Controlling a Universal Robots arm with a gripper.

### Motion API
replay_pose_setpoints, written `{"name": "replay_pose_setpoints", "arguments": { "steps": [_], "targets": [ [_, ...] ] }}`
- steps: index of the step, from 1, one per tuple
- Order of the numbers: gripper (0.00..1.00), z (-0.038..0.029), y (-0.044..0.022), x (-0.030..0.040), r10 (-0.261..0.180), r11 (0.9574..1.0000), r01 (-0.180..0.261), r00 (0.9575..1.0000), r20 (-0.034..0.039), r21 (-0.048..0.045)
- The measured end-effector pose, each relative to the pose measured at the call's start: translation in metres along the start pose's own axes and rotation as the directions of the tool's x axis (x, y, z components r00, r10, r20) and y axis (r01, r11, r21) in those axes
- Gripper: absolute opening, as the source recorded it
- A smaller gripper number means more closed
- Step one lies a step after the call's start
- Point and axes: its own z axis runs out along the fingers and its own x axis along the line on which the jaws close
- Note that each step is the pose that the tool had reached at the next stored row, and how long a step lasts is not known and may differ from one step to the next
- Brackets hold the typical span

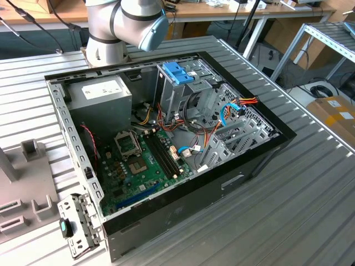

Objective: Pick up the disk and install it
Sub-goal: 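Pick up the disk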

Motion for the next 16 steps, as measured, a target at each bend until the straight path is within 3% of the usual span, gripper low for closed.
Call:
{"name": "replay_pose_setpoints", "arguments": {
  "steps": [16],
  "targets": [
    [0.56, 0.0039, 0.0002, -0.0031, 0.0, 1.0, 0.0, 1.0, 0.0001, 0.0001]
  ]
}}
